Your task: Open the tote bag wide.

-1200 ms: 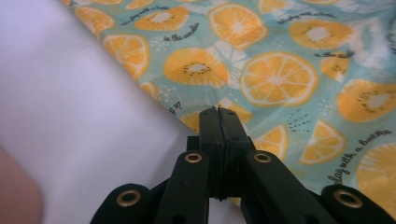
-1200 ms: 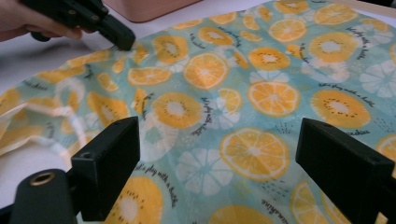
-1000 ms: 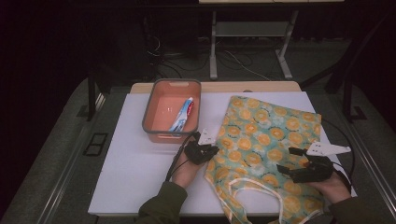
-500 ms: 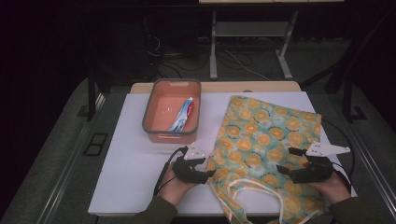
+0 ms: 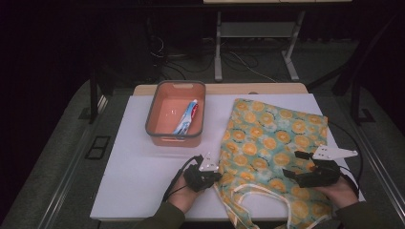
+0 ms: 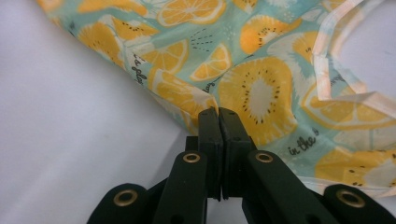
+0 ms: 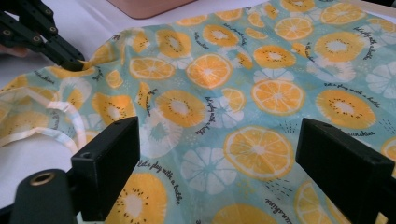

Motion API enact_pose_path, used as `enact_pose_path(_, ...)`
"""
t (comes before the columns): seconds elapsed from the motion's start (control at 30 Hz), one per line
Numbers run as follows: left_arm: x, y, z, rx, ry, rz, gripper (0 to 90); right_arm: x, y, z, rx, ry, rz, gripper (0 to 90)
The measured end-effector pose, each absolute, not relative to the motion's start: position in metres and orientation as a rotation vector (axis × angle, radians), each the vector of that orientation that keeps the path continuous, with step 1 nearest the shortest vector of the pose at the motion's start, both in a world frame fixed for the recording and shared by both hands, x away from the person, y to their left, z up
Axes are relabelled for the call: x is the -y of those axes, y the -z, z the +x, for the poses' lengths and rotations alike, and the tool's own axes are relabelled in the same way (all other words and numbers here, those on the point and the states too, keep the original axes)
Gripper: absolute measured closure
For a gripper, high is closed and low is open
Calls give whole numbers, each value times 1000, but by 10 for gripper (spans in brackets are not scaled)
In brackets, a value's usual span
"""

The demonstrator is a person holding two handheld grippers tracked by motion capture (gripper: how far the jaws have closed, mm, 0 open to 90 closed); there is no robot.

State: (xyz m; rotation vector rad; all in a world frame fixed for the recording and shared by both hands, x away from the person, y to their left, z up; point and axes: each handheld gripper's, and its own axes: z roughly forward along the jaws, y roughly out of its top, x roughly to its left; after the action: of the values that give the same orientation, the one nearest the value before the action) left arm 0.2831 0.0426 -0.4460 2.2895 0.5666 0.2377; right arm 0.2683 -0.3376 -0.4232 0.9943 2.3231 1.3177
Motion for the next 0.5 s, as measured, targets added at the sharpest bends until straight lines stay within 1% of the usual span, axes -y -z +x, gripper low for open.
enact_pose_path(0.13, -48, 440, 304, -610, -287, 2253, 888, 338, 423, 269, -2321, -1318, 993, 135)
enact_pose_path(0.3, -53, 442, 332, -689, -367, 2241, 888, 338, 424, 269, -2320, -1318, 997, 135)
enact_pose_path(0.4, -56, 446, 342, -737, -371, 2231, 887, 338, 423, 269, -2322, -1320, 995, 135)
enact_pose_path(0.5, -57, 447, 342, -747, -370, 2230, 878, 338, 424, 269, -2324, -1321, 991, 135)
